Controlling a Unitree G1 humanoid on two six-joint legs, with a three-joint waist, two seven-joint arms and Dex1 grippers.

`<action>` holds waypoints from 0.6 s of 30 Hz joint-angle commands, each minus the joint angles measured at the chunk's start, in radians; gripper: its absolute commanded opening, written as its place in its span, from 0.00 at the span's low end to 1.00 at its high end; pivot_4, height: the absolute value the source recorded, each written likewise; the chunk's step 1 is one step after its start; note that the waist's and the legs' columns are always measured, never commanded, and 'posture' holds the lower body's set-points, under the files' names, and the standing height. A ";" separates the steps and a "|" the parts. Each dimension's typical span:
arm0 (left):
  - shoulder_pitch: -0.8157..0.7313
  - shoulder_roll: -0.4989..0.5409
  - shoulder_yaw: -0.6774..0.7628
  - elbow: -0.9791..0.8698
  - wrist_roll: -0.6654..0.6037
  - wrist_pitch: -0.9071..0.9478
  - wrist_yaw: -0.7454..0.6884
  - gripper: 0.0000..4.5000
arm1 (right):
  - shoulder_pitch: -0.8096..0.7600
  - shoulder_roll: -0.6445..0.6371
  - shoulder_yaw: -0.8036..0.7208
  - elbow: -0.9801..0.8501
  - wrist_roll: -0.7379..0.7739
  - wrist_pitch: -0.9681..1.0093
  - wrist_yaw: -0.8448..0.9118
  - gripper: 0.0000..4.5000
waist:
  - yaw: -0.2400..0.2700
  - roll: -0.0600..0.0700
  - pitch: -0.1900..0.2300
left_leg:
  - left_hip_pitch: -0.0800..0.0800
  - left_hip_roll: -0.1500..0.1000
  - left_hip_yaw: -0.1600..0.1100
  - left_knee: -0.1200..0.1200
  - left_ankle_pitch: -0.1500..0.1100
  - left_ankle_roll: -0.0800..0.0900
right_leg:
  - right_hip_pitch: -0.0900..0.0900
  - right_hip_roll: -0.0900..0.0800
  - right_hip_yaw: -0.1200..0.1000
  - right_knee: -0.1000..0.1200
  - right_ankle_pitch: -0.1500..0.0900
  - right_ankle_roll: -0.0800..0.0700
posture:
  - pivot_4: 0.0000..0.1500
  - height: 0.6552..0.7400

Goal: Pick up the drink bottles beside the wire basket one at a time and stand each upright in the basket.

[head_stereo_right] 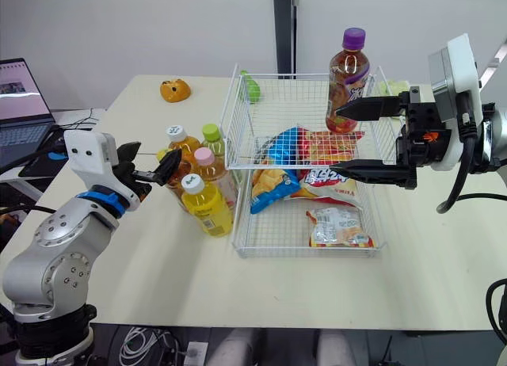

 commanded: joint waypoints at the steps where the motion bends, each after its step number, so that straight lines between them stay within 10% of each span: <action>1: -0.021 -0.013 -0.009 -0.009 0.020 -0.027 0.010 1.00 | -0.024 -0.003 -0.030 -0.020 0.007 0.000 -0.005 1.00 | 0.001 0.000 0.000 | 0.000 0.000 0.000 0.000 0.000 0.000 | 0.000 0.000 0.000 0.000 0.000 0.000 | 1.00 1.00; 12: -0.025 -0.027 -0.040 0.019 0.045 -0.039 -0.019 0.30 | -0.029 0.003 -0.032 -0.021 0.006 0.003 -0.013 1.00 | 0.002 0.000 0.000 | 0.000 0.000 0.000 0.000 0.000 0.000 | 0.000 0.000 0.000 0.000 0.000 0.000 | 1.00 1.00; 18: 0.024 0.002 0.013 -0.070 0.025 -0.020 -0.024 0.30 | -0.018 -0.007 -0.045 -0.028 0.009 0.006 -0.018 1.00 | 0.001 0.000 0.000 | 0.000 0.000 0.000 0.000 0.000 0.000 | 0.000 0.000 0.000 0.000 0.000 0.000 | 1.00 1.00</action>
